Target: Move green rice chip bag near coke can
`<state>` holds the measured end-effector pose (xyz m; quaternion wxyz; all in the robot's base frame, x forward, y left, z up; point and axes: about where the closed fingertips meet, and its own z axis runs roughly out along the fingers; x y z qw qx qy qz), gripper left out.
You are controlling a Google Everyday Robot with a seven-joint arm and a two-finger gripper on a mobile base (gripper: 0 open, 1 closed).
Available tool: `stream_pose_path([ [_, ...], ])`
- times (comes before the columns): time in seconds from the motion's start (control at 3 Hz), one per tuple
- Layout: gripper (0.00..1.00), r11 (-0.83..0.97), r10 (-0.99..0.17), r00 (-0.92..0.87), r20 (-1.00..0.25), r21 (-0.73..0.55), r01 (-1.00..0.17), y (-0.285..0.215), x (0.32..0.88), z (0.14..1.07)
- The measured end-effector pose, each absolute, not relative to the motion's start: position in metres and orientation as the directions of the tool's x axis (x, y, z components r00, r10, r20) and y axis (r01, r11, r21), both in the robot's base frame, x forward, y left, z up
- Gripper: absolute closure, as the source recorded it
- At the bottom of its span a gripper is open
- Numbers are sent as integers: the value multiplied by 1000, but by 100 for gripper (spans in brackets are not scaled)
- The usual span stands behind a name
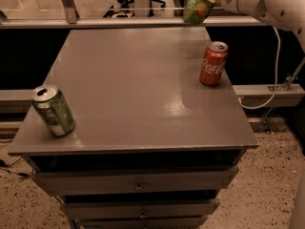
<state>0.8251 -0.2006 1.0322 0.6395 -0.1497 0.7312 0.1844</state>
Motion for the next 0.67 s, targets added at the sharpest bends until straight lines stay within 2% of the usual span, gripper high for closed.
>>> stream_pose_path([
  [0.33, 100, 691, 39, -69, -997, 77, -719, -115, 797, 1051],
  [0.67, 100, 474, -42, 94, -995, -103, -874, -49, 763, 1060],
])
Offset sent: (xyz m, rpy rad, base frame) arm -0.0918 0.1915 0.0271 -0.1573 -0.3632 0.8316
